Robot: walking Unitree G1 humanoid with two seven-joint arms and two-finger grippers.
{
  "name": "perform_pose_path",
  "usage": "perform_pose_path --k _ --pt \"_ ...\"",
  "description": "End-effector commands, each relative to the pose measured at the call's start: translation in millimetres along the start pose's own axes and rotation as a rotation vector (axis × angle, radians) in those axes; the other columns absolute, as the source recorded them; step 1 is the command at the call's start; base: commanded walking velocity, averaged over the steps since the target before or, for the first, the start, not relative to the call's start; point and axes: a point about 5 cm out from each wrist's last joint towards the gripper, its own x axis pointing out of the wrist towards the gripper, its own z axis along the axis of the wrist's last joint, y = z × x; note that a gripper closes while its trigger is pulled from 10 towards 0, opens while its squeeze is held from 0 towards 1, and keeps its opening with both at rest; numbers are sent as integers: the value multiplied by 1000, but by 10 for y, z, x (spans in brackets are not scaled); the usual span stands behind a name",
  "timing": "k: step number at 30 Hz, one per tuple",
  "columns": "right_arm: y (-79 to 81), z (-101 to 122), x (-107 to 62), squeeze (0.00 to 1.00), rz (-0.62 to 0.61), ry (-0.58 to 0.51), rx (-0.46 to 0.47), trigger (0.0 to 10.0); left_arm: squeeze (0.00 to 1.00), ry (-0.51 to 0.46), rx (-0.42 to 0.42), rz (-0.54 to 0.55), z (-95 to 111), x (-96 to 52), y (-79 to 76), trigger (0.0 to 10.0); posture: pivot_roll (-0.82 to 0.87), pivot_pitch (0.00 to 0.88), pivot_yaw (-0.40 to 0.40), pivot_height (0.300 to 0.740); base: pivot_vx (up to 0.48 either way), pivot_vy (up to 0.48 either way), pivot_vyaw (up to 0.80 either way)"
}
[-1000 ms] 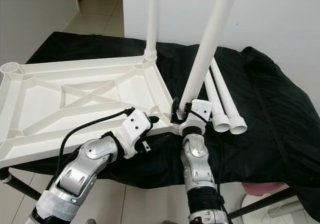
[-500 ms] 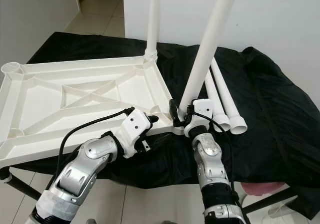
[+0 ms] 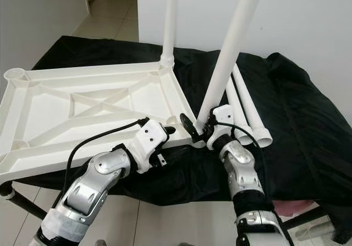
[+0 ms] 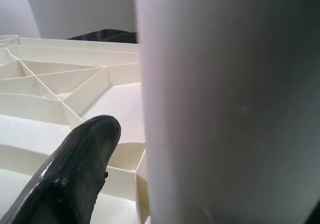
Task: Building children table
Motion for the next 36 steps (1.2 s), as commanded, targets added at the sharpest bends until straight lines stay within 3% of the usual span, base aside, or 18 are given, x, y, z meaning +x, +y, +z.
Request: perform_pose_path --k 1,2,5,6,20,22,25,31,36 --pt "-59 -1 14 0 16 17 -22 3843 0 -2 16 66 14 21 41 10000 15 1 -66 740 0 0 0" --pt "-97 -1 23 0 28 29 -37 2157 0 -3 17 67 15 20 42 10000 16 2 -66 740 0 0 0" --pt "-108 -3 22 0 38 33 -41 2157 0 -3 18 67 15 20 40 10000 17 2 -67 740 0 0 0" --pt "-119 -13 16 0 45 42 -43 0 0 -2 17 68 14 17 42 10000 17 2 -67 740 0 0 0" --pt "-123 -147 -63 0 37 73 3 0 0 -1 14 79 5 15 47 10000 15 4 -76 740 0 0 0" --pt "-109 -165 -67 0 11 70 17 10000 0 0 14 80 3 17 50 10000 14 4 -77 740 0 0 0" --pt "-98 -175 -70 0 -14 66 27 10000 0 0 14 80 3 17 50 10000 13 5 -78 740 0 0 0" --pt "-112 -202 -91 0 -177 74 20 10000 0 1 16 79 -1 13 47 10000 11 4 -81 740 0 0 0" --pt "-8 -158 -88 0 -281 40 50 10000 0 -1 17 71 4 22 38 10000 6 0 -78 740 0 0 0"
